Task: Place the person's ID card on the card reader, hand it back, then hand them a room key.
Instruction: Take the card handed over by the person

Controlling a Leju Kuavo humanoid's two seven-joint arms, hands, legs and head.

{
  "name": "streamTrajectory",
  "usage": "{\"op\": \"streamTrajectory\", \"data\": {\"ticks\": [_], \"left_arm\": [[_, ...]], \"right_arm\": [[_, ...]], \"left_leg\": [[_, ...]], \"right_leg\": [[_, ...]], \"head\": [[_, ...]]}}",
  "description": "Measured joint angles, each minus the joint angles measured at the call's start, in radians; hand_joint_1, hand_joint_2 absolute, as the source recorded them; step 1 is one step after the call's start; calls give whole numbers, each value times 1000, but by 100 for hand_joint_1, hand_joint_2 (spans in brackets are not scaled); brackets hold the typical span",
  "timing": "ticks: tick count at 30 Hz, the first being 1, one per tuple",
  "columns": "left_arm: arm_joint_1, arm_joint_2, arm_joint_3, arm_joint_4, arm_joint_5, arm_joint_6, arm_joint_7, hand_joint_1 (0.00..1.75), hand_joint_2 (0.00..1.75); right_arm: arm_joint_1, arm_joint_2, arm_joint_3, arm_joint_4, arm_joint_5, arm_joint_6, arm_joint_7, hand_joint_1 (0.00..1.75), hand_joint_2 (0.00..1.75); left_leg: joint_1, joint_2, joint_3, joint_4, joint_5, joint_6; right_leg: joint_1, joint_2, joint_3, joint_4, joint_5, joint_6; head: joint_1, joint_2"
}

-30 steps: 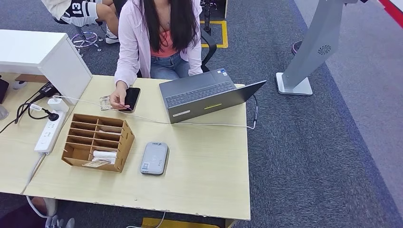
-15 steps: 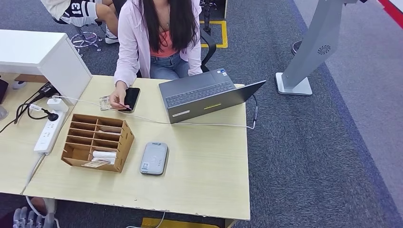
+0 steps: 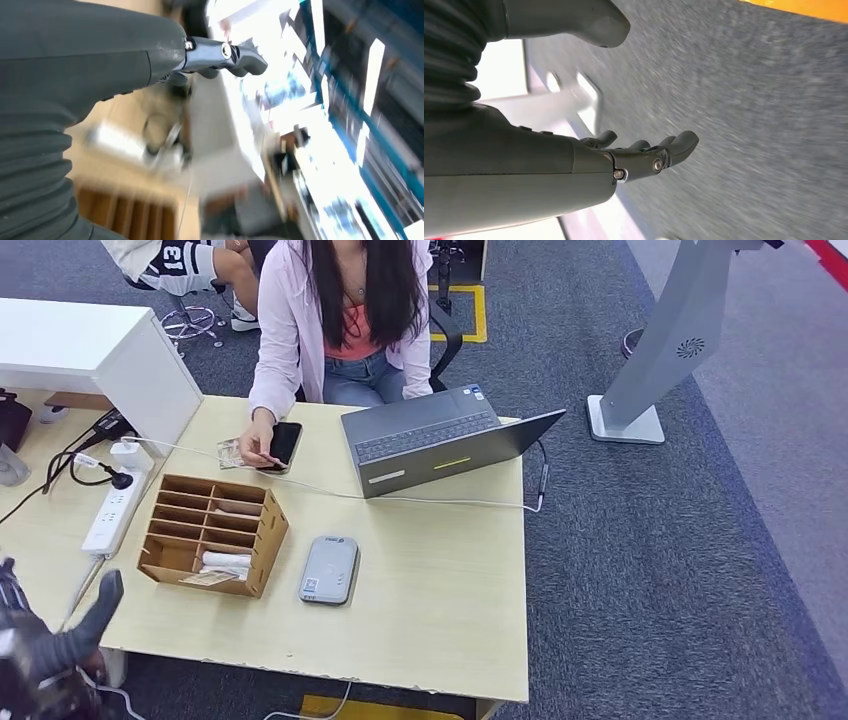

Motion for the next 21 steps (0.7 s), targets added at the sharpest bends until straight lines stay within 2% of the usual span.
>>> {"op": "streamTrajectory", "data": {"ticks": [2, 4, 6, 8, 10, 13, 21], "left_arm": [[-245, 73, -49, 188, -249, 131, 57, 0, 175], [-471, 127, -98, 390, -429, 189, 101, 0, 175], [-647, 159, -138, 562, -521, 207, 139, 0, 175], [-765, 178, -171, 687, -570, 212, 174, 0, 175], [-837, 189, -198, 772, -601, 212, 200, 0, 175], [-888, 198, -223, 848, -617, 213, 215, 0, 175], [-924, 210, -251, 931, -647, 214, 233, 0, 175]], "right_arm": [[-10, -1, 26, 0, 33, 13, -21, 0, 175], [-17, -1, 48, 0, 52, 19, -35, 0, 175], [-17, -1, 64, 0, 66, 21, -40, 0, 175], [-13, -1, 78, 0, 79, 29, -41, 0, 175], [-7, -1, 91, 1, 90, 36, -41, 0, 175], [-5, -1, 103, 2, 97, 38, -42, 0, 175], [-4, -1, 116, 3, 103, 36, -46, 0, 175]], "left_leg": [[1, -4, -4, 0, 7, -2], [2, -2, -8, 0, 12, -4], [2, 6, -10, 0, 14, -4], [2, 14, -11, 0, 14, -4], [1, 18, -12, 0, 13, -3], [0, 18, -12, 0, 13, -3], [1, 18, -14, 0, 13, -3]], "right_leg": [[1, -4, -2, 1, 5, -3], [2, -2, -5, 3, 12, -5], [3, 6, -8, 4, 17, -6], [2, 14, -10, 4, 20, -5], [2, 18, -12, 4, 20, -5], [1, 19, -13, 3, 20, -5], [1, 19, -15, 3, 19, -4]], "head": [[-1, 0], [-2, 0], [-2, 0], [-2, 0], [-1, 0], [-1, 0], [-1, 0]]}}
